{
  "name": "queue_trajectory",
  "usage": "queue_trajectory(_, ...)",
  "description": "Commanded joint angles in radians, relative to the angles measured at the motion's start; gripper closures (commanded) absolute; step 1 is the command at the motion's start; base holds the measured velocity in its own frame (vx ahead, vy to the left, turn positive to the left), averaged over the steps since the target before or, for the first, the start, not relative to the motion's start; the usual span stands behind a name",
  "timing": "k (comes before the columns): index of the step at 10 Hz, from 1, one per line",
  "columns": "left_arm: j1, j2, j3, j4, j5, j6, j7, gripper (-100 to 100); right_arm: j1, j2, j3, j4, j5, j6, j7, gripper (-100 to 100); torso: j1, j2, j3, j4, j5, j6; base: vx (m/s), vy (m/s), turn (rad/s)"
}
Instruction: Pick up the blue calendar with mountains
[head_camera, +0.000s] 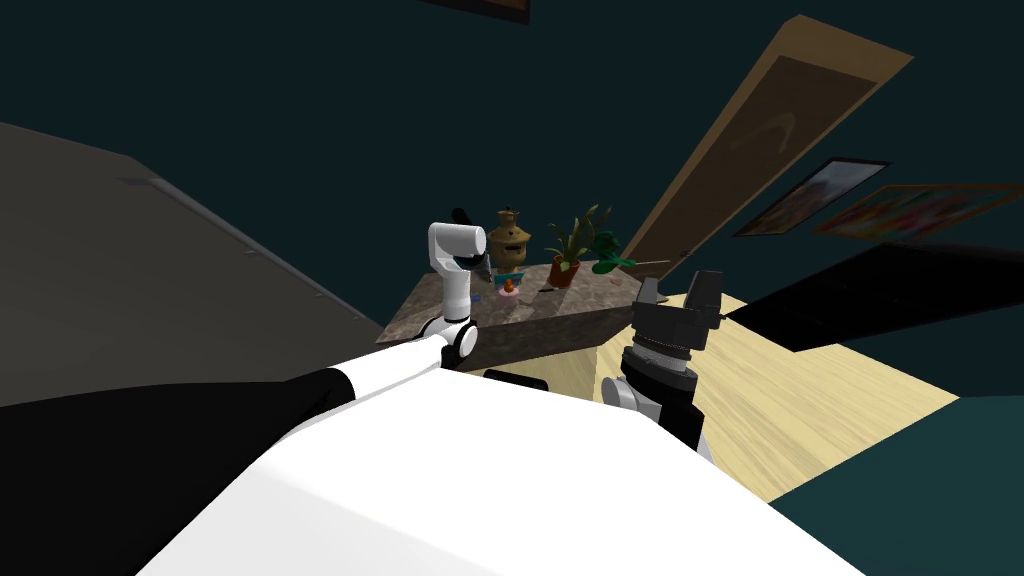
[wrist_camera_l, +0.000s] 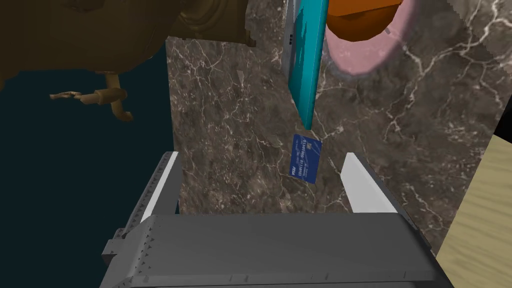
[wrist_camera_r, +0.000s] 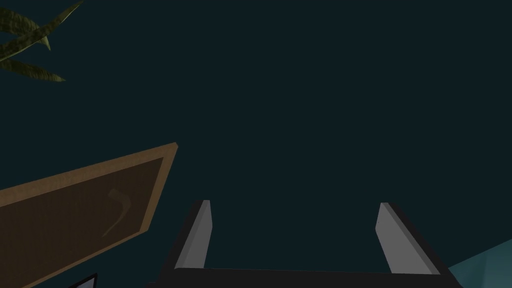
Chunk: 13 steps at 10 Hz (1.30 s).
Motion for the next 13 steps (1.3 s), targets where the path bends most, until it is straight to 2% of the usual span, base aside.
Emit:
queue_trajectory(1, -0.014, -0.013, 0.003, 0.011, 0.000, 0.029, 0.004, -100, 0.000, 0.000, 0.000, 0.000, 0.000, 0.000, 0.000, 0, 0.000, 0.000, 0.000, 0.000, 0.000, 0.000, 0.014, -0.008, 0.007)
queue_trajectory(3, -0.025, -0.044, 0.008, 0.015, 0.002, 0.078, 0.008, -100, 0.000, 0.000, 0.000, 0.000, 0.000, 0.000, 0.000, 0, 0.000, 0.000, 0.000, 0.000, 0.000, 0.000, 0.008, -0.004, 0.009)
queue_trajectory(4, -0.023, -0.035, 0.008, 0.014, 0.002, 0.064, 0.006, -100, 0.000, 0.000, 0.000, 0.000, 0.000, 0.000, 0.000, 0, 0.000, 0.001, 0.000, 0.000, 0.000, 0.000, 0.000, 0.000, 0.000)
queue_trajectory(5, -0.023, -0.036, 0.007, 0.013, 0.002, 0.069, 0.007, 0, 0.000, 0.000, 0.000, 0.000, 0.000, 0.000, 0.000, 0, 0.001, 0.001, 0.000, 0.000, 0.000, 0.000, 0.000, 0.000, 0.000)
queue_trajectory(6, -0.013, -0.038, 0.007, 0.037, 0.004, 0.035, 0.005, -100, 0.000, 0.000, 0.000, 0.000, 0.000, 0.000, 0.000, 0, 0.001, 0.001, 0.001, 0.000, 0.000, 0.000, 0.009, -0.003, 0.005)
queue_trajectory(9, 0.003, -0.040, 0.007, 0.073, 0.007, -0.017, 0.003, -100, 0.000, 0.000, 0.000, 0.000, 0.000, 0.000, 0.000, 0, 0.000, 0.000, 0.000, 0.000, 0.000, 0.000, 0.013, -0.008, 0.005)
queue_trajectory(10, -0.004, -0.040, 0.006, 0.068, 0.005, -0.003, 0.006, -100, 0.000, 0.000, 0.000, 0.000, 0.000, 0.000, 0.000, 0, 0.000, 0.000, 0.000, 0.000, 0.000, 0.000, 0.006, -0.003, 0.001)
queue_trajectory(11, -0.003, -0.040, 0.006, 0.070, 0.005, -0.008, 0.006, 100, 0.000, 0.000, 0.000, 0.000, 0.000, 0.000, 0.000, 0, 0.001, 0.000, 0.000, 0.000, 0.000, 0.000, 0.000, 0.000, 0.000)
queue_trajectory(13, -0.003, -0.041, 0.006, 0.070, 0.005, -0.006, 0.006, 100, 0.000, 0.000, 0.000, 0.000, 0.000, 0.000, 0.000, 0, 0.001, 0.000, 0.000, 0.001, 0.000, 0.000, 0.000, 0.000, 0.000)
